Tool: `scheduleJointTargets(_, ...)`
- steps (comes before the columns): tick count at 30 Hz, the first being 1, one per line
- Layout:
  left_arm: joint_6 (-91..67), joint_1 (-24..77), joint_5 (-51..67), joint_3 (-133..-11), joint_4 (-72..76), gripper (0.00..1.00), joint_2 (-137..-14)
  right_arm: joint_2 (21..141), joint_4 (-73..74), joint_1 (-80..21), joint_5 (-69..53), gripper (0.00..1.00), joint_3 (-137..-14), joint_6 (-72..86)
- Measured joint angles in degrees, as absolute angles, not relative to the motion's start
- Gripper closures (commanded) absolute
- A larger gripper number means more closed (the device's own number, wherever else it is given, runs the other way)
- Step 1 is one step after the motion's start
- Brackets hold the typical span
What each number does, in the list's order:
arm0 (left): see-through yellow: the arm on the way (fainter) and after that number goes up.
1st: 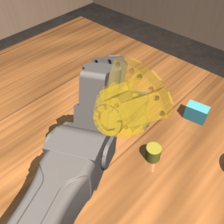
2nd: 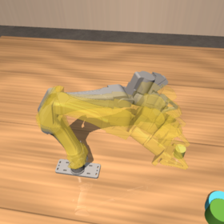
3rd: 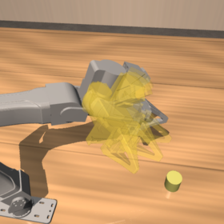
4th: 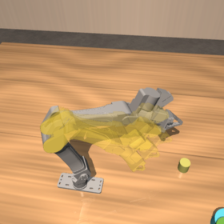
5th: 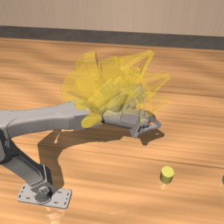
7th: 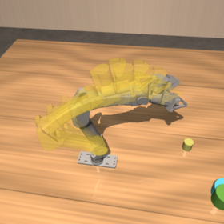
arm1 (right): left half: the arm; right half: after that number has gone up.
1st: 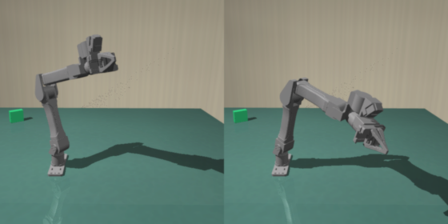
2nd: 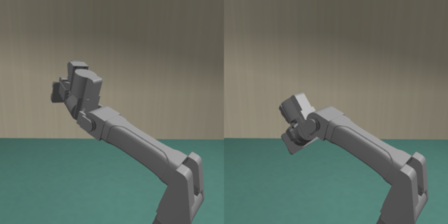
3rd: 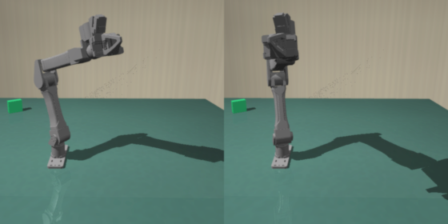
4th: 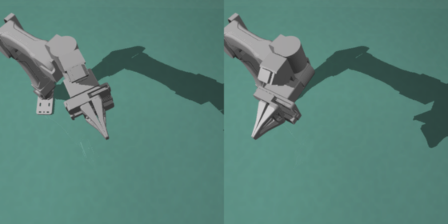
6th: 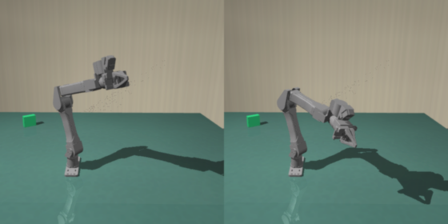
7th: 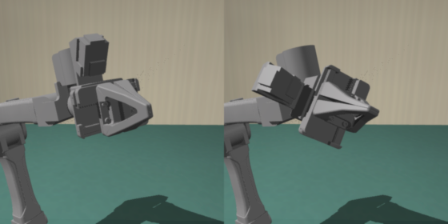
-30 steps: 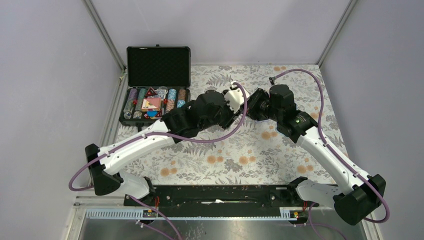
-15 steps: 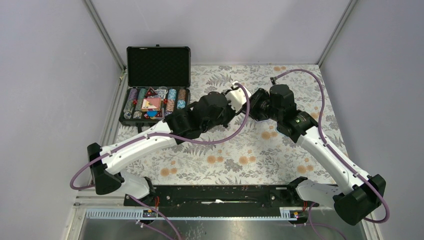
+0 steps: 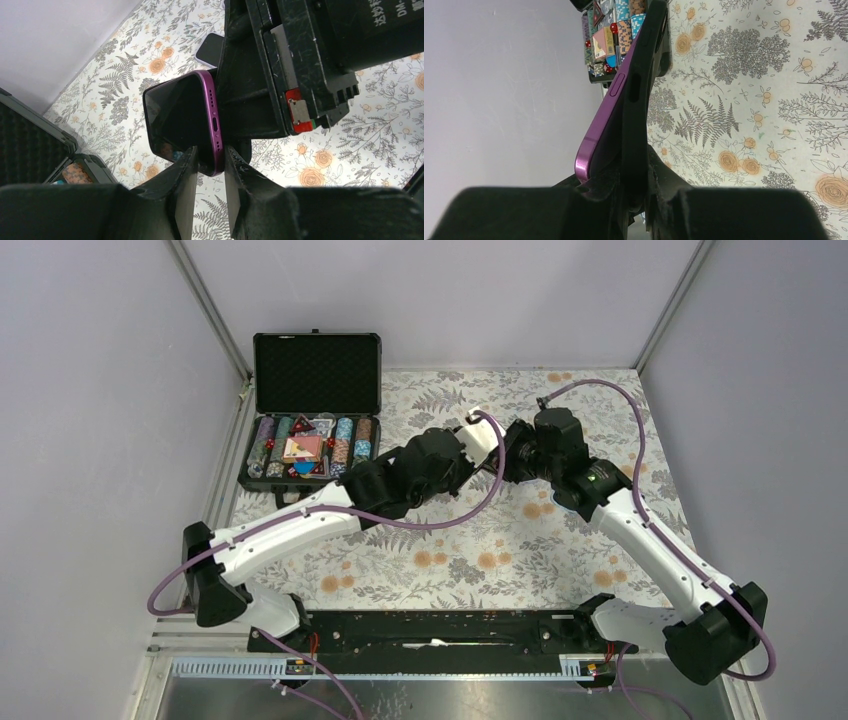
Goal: Take the phone out of the phone case
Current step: Remove the phone case from the phone.
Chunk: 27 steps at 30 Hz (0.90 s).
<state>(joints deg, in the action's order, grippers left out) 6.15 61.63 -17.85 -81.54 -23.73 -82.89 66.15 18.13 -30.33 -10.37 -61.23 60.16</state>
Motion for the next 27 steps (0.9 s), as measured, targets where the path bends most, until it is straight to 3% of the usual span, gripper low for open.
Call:
scheduleJointTargets(5, 6.2, 61.6, -20.6, -81.5, -22.6, 0.83, -83.7, 66.9, 18.2, -30.3, -10.7, 1.00, -62.1, 60.2)
scheduleJointTargets(10, 6.0, 61.7, -24.3, -81.5, -22.1, 0.85, -84.4, 67.9, 20.0, -30.2, -10.5, 1.00, -63.2, 60.0)
scheduleJointTargets(19, 5.0, 61.7, -27.6, -81.6, -21.2, 0.78, -86.7, 68.4, 20.7, -30.0, -11.3, 1.00, -63.6, 59.7)
scheduleJointTargets(24, 3.9, 60.8, -28.1, -81.6, -21.0, 0.99, -87.6, 68.4, 20.7, -30.0, -11.9, 1.00, -63.6, 59.4)
scheduleJointTargets(27, 3.0, 59.7, -27.6, -81.8, -21.3, 1.00, -87.6, 68.3, 21.3, -30.0, -11.4, 1.00, -63.5, 59.1)
